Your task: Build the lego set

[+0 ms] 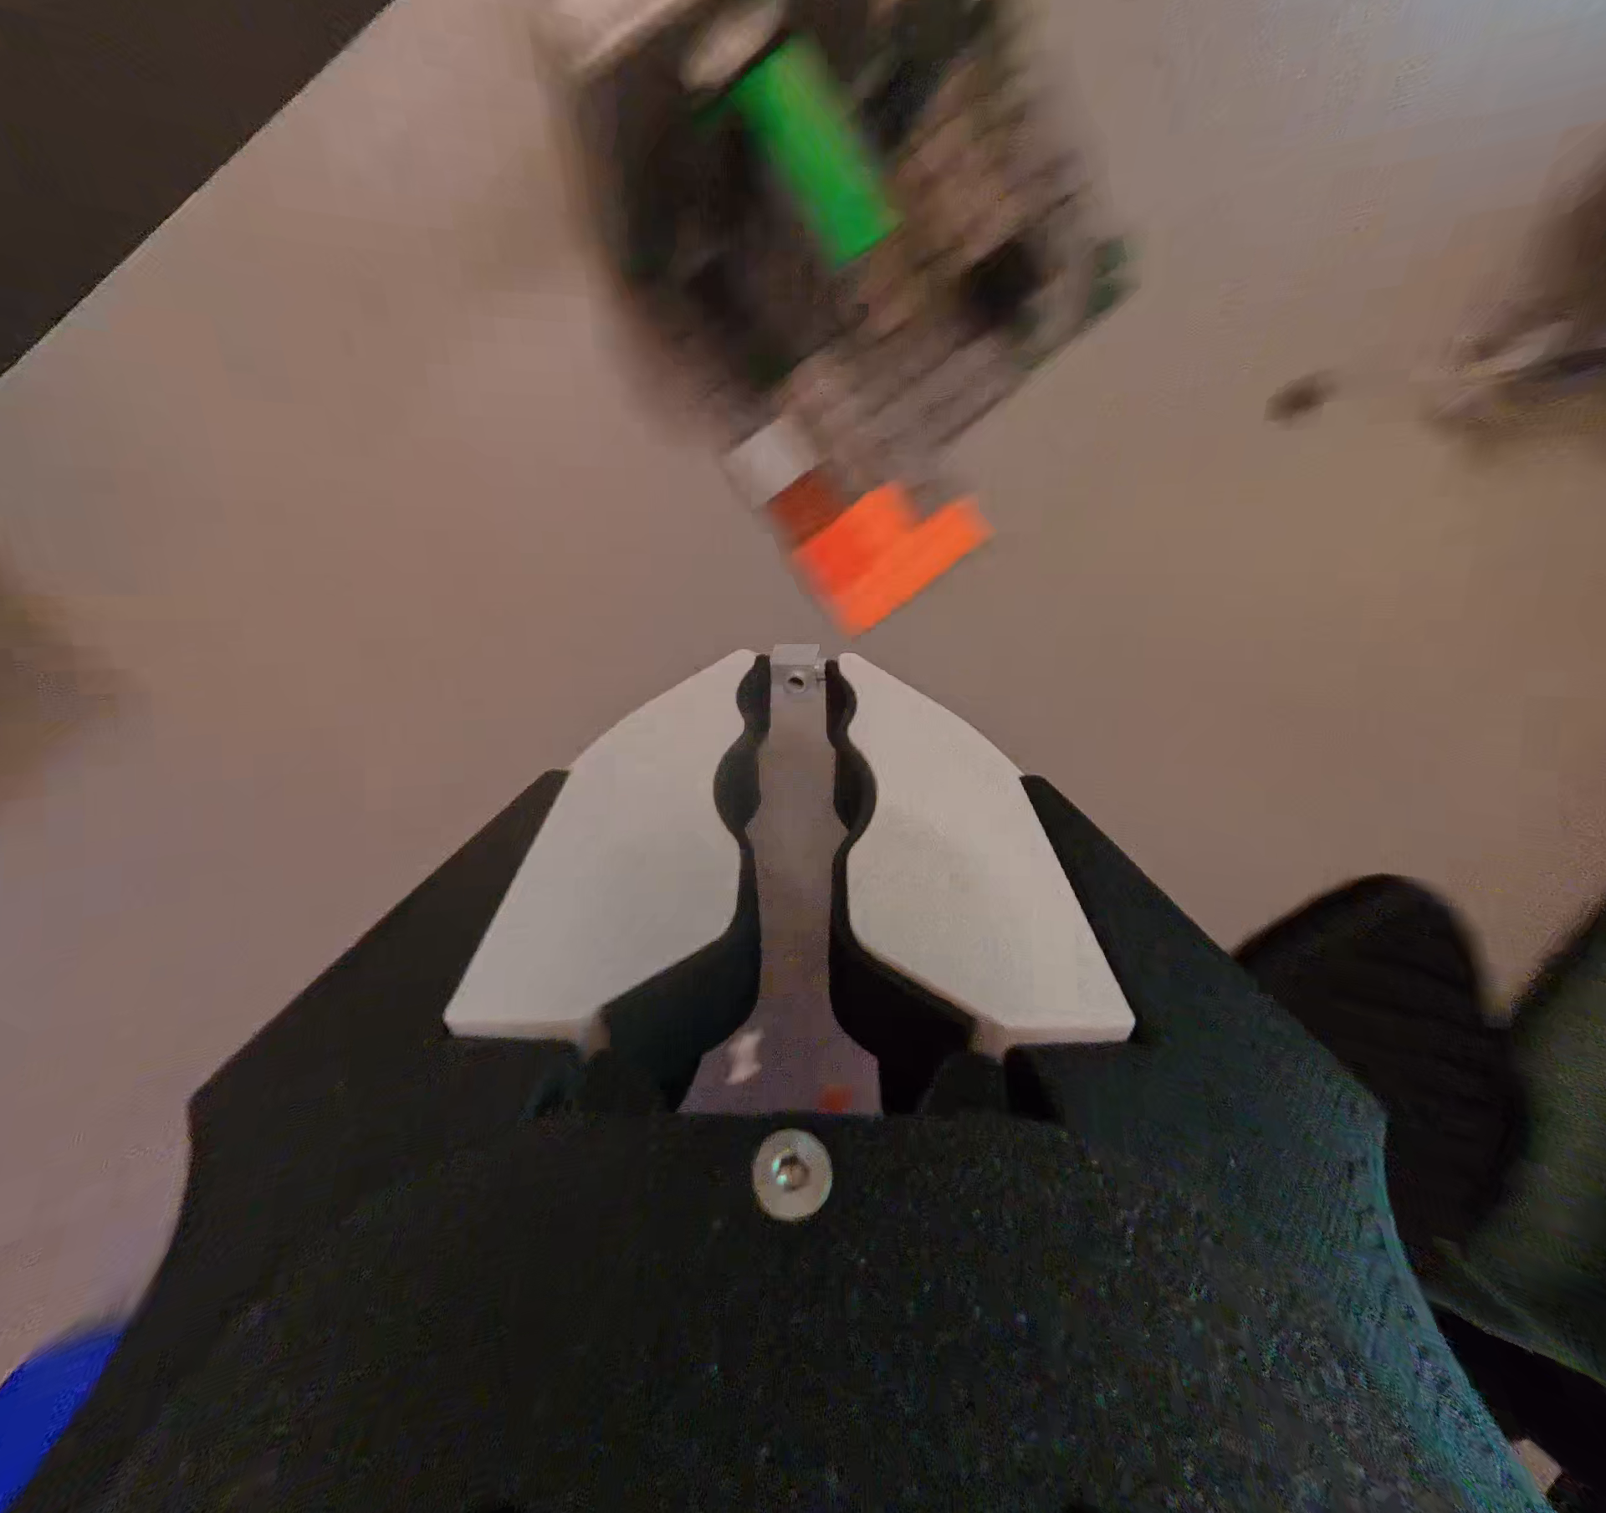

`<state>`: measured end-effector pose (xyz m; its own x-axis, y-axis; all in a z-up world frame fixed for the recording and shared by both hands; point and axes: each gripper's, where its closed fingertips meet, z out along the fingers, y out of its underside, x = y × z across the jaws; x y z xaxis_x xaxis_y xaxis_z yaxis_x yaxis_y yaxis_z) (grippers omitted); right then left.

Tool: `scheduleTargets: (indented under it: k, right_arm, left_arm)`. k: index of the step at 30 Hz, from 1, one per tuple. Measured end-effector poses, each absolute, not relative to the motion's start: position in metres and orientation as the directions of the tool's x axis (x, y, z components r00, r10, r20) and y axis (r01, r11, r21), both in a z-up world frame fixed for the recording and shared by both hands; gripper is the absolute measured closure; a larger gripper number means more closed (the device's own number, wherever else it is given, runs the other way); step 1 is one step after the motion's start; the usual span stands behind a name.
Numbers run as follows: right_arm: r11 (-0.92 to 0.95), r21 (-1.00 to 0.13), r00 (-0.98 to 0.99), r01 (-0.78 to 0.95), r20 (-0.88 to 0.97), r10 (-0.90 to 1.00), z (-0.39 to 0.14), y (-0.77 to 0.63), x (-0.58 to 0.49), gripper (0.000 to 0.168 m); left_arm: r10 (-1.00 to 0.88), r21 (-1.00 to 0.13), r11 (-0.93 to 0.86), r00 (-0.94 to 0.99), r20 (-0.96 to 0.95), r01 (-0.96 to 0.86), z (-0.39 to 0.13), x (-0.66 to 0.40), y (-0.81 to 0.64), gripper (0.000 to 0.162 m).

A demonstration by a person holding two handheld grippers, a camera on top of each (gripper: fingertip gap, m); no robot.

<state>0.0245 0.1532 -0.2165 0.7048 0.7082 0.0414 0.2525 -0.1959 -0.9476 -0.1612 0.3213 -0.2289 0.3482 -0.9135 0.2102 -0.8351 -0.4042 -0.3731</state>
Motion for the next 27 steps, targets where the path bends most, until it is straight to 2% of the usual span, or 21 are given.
scheduleTargets:
  k: [4,8,12,17,21,23,27]
  right_arm:
    - [-0.071,-0.964,0.702,0.258,0.137,0.699,-0.194,0.149,0.014,0.161]
    - [0.060,-0.964,0.710,0.261,0.233,0.665,-0.170,0.143,0.004,0.156]
    - [0.184,-0.932,0.712,0.313,0.359,0.604,-0.153,0.136,-0.003,0.153]
    - [0.269,-0.878,0.665,0.396,0.476,0.576,-0.150,0.128,-0.013,0.153]
    - [0.283,-0.854,0.637,0.436,0.515,0.574,-0.155,0.128,-0.016,0.153]
    - [0.286,-0.848,0.628,0.447,0.525,0.575,-0.157,0.127,-0.017,0.160]
    - [0.265,-0.865,0.614,0.427,0.492,0.617,-0.159,0.124,-0.019,0.161]
  left_arm:
    - [-0.903,-0.575,-0.356,0.112,0.416,-0.737,-0.187,-0.092,0.244,0.150]
    - [-0.810,-0.664,-0.400,-0.095,0.578,-0.631,-0.157,-0.045,0.175,0.150]
    - [-0.715,-0.663,-0.455,-0.201,0.670,-0.594,-0.149,-0.020,0.135,0.150]
    - [-0.643,-0.633,-0.501,-0.235,0.729,-0.590,-0.154,-0.008,0.121,0.151]
    - [-0.609,-0.615,-0.521,-0.247,0.753,-0.592,-0.159,-0.006,0.117,0.150]
    - [-0.599,-0.613,-0.525,-0.256,0.759,-0.590,-0.159,-0.006,0.116,0.150]
    - [-0.625,-0.646,-0.485,-0.283,0.727,-0.589,-0.161,-0.009,0.113,0.150]
